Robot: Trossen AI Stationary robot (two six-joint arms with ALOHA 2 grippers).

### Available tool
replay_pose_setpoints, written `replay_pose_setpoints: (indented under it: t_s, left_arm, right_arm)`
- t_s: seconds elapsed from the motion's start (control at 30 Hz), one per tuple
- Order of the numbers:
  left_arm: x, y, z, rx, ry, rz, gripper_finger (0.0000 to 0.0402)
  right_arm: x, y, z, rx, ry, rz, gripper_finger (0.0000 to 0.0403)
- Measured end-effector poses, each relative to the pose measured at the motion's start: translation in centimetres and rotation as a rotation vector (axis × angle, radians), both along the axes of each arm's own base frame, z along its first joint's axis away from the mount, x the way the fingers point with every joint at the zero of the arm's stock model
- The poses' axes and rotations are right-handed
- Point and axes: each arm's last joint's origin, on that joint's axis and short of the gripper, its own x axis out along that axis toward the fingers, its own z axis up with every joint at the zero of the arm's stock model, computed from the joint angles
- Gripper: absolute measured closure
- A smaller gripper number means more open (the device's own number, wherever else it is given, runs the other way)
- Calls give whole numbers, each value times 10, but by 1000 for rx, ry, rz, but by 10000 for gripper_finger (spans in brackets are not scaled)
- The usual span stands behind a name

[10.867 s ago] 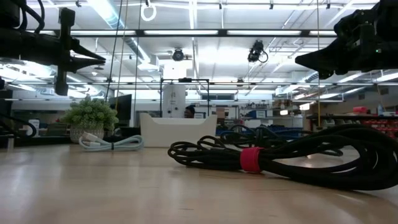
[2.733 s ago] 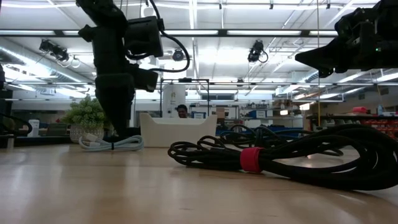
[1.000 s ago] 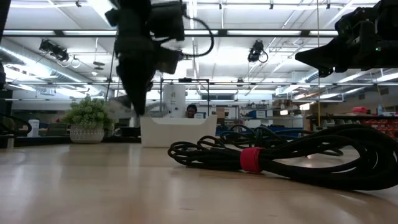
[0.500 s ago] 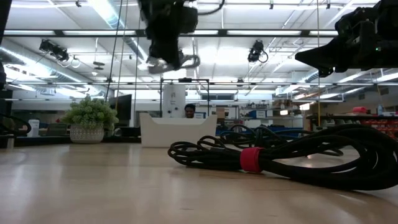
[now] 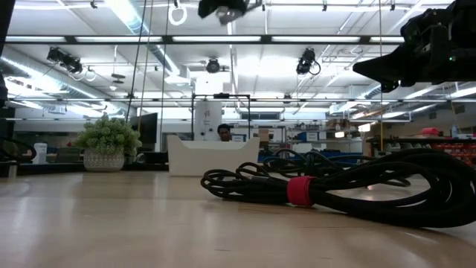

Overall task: Pick and place USB-C Cables
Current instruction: Put the blue charger cable into the white bin

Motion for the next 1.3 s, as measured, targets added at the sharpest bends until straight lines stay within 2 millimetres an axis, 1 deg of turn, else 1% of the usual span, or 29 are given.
replay_pose_setpoints:
  t_s: [0.1, 0.2, 0.47, 0.67, 0.9, 1.1, 1.2, 1.3]
  left_arm:
    - [-2, 4, 19, 31, -89, 2, 358]
    - [-4, 8, 34, 52, -164, 11, 358]
    - [-5, 10, 67, 130, -369, -2, 357]
    - [-3, 10, 80, 174, -490, -8, 356]
    - [-3, 10, 87, 197, -561, -10, 356]
    - [-2, 9, 100, 213, -693, -33, 356]
    - [-2, 9, 100, 195, -704, -27, 356]
    - [-2, 9, 98, 186, -678, -25, 356]
  right_arm:
    - [0, 0, 0, 0, 0, 0, 383]
    - [0, 0, 0, 0, 0, 0, 383]
    - [0, 0, 0, 0, 0, 0, 383]
    - [0, 0, 0, 0, 0, 0, 383]
    - [0, 0, 0, 0, 0, 0, 383]
    - [0, 0, 0, 0, 0, 0, 383]
    - [0, 0, 0, 0, 0, 0, 383]
    - [0, 0, 0, 0, 0, 0, 383]
